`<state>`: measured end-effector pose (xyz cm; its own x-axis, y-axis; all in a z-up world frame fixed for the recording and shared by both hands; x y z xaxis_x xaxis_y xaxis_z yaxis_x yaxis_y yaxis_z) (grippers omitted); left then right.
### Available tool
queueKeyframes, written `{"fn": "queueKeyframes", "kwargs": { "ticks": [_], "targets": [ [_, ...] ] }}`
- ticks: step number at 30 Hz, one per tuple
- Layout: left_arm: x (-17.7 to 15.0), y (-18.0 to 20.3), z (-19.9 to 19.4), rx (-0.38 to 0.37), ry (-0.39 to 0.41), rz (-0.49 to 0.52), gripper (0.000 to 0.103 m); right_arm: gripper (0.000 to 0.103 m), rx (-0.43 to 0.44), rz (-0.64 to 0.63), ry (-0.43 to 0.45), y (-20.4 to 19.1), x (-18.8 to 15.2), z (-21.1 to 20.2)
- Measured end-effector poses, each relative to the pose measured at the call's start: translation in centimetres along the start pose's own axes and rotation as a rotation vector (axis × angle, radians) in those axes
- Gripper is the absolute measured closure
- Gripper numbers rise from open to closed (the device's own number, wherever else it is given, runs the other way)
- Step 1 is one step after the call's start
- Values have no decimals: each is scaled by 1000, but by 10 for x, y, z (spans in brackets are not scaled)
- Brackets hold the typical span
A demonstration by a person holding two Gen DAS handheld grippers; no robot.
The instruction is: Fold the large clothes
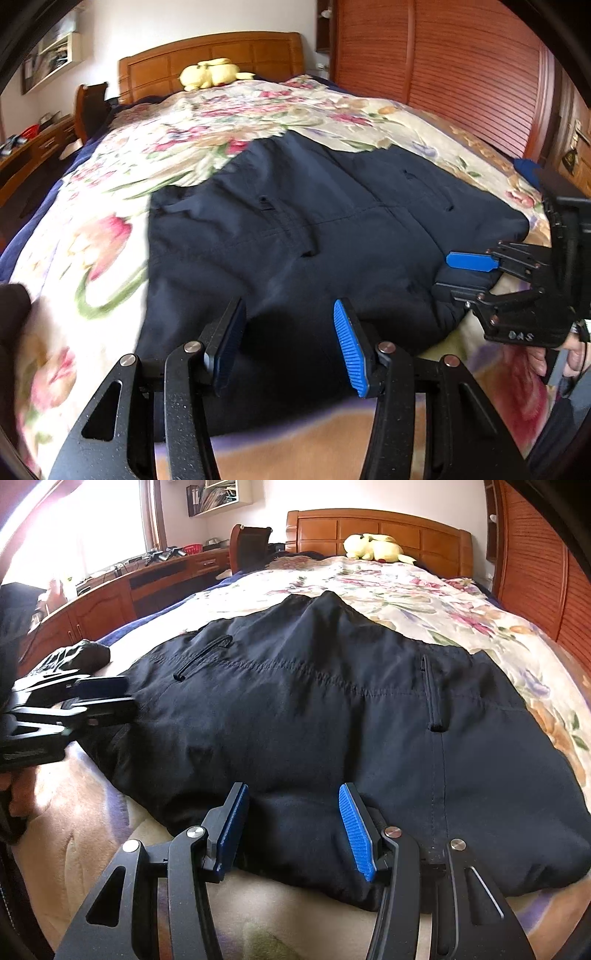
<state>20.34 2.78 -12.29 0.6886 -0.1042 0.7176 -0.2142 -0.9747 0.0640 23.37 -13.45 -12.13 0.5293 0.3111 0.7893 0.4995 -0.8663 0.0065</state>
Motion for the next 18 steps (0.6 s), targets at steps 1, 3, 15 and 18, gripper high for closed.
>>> {"fn": "queueKeyframes", "kwargs": {
  "ticks": [1, 3, 15, 18],
  "targets": [
    [-2, -6, -7, 15, 6, -22, 52, 50, 3, 3, 1, 0, 0, 0],
    [-6, -17, -18, 45, 14, -63, 52, 50, 8, 8, 3, 0, 0, 0],
    [-41, -70, -21, 145, -82, -297, 52, 47, -4, -17, -15, -5, 5, 3],
    [-50, -69, -10, 145, -119, -316, 52, 47, 2, -16, -10, -5, 4, 2]
  ]
}}
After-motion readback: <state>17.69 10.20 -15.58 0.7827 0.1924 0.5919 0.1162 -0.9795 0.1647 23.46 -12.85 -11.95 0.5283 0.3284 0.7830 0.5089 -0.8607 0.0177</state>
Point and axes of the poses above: each gripper's, at about its wrist camera, not at the fingertips, and z roughly the way its jaws point, y to its right, x to its top, the point moved 3 cm from there along z, roughly the way its jaws point, and after that the axes turned 3 degrees about -z, right-handed, at the moved point
